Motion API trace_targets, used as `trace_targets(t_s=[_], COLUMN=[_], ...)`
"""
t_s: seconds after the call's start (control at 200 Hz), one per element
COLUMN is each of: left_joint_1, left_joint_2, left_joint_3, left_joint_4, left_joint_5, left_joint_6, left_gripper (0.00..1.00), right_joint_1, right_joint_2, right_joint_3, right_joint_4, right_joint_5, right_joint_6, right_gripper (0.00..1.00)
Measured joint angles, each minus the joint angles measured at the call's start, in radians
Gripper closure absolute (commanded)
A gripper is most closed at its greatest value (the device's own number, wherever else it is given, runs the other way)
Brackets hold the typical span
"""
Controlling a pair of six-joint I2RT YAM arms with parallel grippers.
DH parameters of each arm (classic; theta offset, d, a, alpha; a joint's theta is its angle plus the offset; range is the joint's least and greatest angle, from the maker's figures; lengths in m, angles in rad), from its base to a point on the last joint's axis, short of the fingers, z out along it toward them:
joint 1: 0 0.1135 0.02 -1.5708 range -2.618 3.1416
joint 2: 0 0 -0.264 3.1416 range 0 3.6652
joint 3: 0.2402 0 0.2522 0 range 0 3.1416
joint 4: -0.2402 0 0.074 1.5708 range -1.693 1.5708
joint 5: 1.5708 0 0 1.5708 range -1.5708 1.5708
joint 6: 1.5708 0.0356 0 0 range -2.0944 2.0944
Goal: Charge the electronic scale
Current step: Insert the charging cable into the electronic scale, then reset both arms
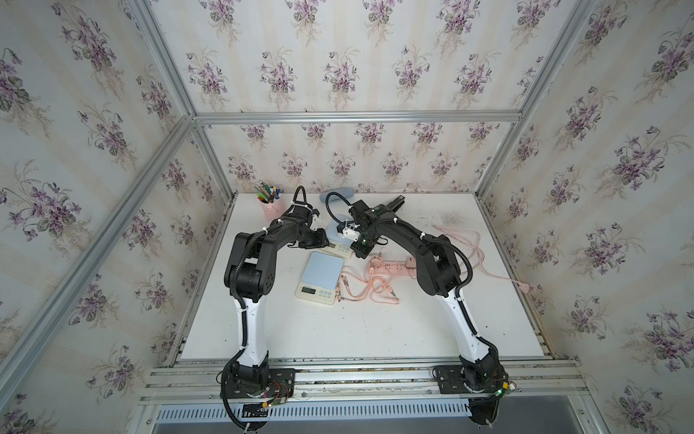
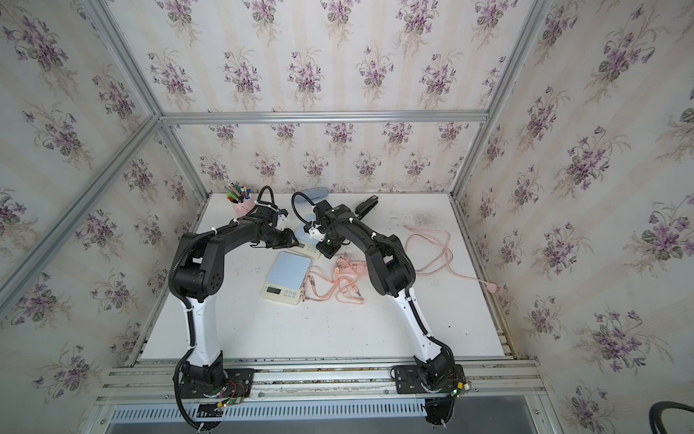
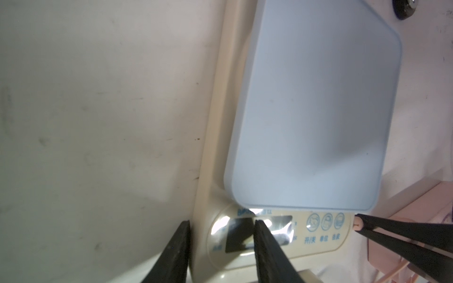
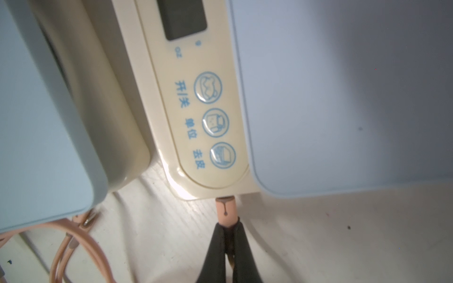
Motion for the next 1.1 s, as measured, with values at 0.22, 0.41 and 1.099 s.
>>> trace_targets(t_s=[0.22,0.41,1.099], left_joint_1=[0.001,0.032,0.087], left_joint_2=[-0.006,0.002,-0.116], left_joint_3=[0.004,0.074,0.142], left_joint_4=[0.006,-0.124,-0.224], left_joint_5=[0.0,0.075,0.157], left_joint_6=[-0.013,-0.011,0.085], left_gripper=[0.51,0.47,0.39], right_joint_1=[0.002,0.018,-0.01], right_joint_2=[-0.05,-0.174,-0.475], right_joint_3=[-0.096,-0.267,-0.459], right_joint_4=[0.078,0.281,0.542], right_joint_5=[0.014,0.048,0.068], right_joint_6=[0.022,0.018,0.041], right_gripper=[0.88,0.73,0.57])
